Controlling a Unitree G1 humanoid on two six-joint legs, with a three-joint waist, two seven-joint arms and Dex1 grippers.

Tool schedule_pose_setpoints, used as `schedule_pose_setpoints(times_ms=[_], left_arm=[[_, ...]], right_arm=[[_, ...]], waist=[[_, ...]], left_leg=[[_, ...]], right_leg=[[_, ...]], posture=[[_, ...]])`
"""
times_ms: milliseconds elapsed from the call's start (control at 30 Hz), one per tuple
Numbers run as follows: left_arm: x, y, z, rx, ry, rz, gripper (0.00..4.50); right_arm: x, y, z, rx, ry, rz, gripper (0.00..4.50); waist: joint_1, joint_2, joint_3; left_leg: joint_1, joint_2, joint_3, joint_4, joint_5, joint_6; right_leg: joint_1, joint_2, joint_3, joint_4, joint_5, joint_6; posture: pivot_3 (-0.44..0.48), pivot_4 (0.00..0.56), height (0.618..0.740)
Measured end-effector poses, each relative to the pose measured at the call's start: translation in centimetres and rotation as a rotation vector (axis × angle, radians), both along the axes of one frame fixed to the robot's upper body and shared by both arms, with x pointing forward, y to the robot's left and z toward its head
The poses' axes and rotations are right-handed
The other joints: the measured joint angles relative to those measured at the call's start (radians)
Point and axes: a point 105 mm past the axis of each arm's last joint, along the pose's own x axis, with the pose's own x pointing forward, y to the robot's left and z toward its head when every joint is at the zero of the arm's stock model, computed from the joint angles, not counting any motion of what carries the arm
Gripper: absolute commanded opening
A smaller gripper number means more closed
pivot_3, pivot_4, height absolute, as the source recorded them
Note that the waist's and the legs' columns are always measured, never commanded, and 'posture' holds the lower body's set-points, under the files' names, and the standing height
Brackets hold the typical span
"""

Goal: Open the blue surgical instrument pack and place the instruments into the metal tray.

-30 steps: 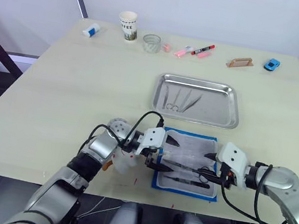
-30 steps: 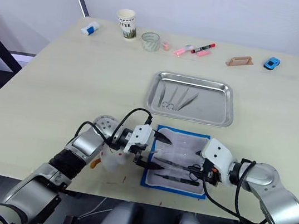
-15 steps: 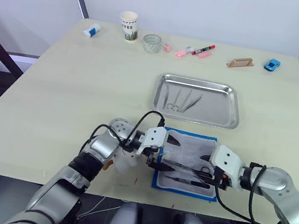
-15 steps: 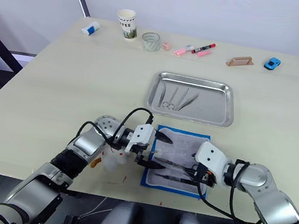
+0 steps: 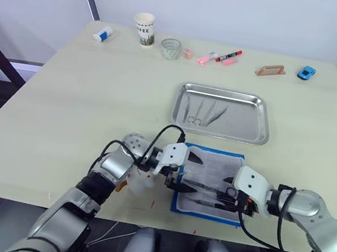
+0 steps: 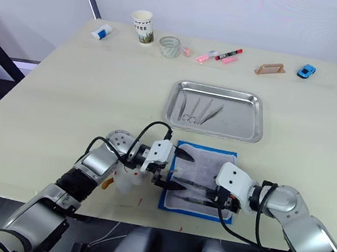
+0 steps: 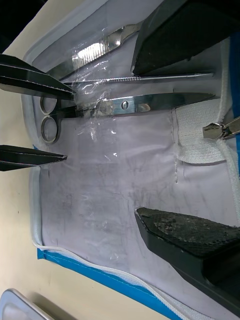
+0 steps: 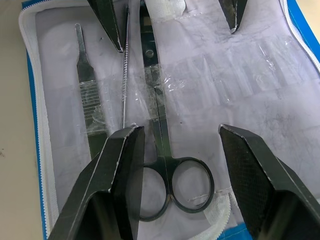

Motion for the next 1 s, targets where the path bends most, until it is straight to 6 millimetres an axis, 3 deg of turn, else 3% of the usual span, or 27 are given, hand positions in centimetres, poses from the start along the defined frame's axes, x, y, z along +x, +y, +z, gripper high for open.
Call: schedule_pose_setpoints(times_ms=[133, 167, 567, 700, 1000], left_arm=[[0.02, 0.02, -0.01, 0.001, 0.004, 0.003, 4.50], [0.02, 0.03, -0.02, 0.002, 0.006, 0.004, 4.50], [-0.08, 0.05, -0.03, 0.003, 0.009, -0.005, 4.50], [-0.10, 0.05, -0.03, 0.003, 0.008, -0.005, 4.50], [-0.09, 0.03, -0.01, 0.002, 0.007, -0.006, 4.50]], right_arm=[[-0.20, 0.11, -0.04, -0.001, 0.009, 0.002, 0.31], [-0.29, 0.30, 0.11, 0.005, 0.005, 0.012, 0.11], [-0.32, 0.44, 0.09, 0.007, 0.006, 0.022, 0.11], [-0.17, 0.70, 0.61, 0.019, 0.003, 0.050, 1.91], [0.59, -0.04, 0.52, -0.006, 0.010, 0.073, 1.91]], waist=[[0.000, 0.000, 0.000], [-0.001, 0.000, 0.000], [-0.001, 0.000, 0.000], [-0.001, 0.000, 0.000], [-0.001, 0.000, 0.000]], left_leg=[[0.000, 0.000, 0.000, 0.000, 0.000, 0.000], [0.000, 0.000, 0.000, 0.000, 0.000, 0.000], [0.000, 0.000, 0.000, 0.000, 0.000, 0.000], [0.000, 0.000, 0.000, 0.000, 0.000, 0.000], [0.000, 0.000, 0.000, 0.000, 0.000, 0.000]], right_leg=[[0.000, 0.000, 0.000, 0.000, 0.000, 0.000], [0.000, 0.000, 0.000, 0.000, 0.000, 0.000], [0.000, 0.000, 0.000, 0.000, 0.000, 0.000], [0.000, 0.000, 0.000, 0.000, 0.000, 0.000], [0.000, 0.000, 0.000, 0.000, 0.000, 0.000]], posture=[[0.000, 0.150, 0.740], [0.000, 0.150, 0.740], [0.000, 0.150, 0.740], [0.000, 0.150, 0.740], [0.000, 0.150, 0.740]])
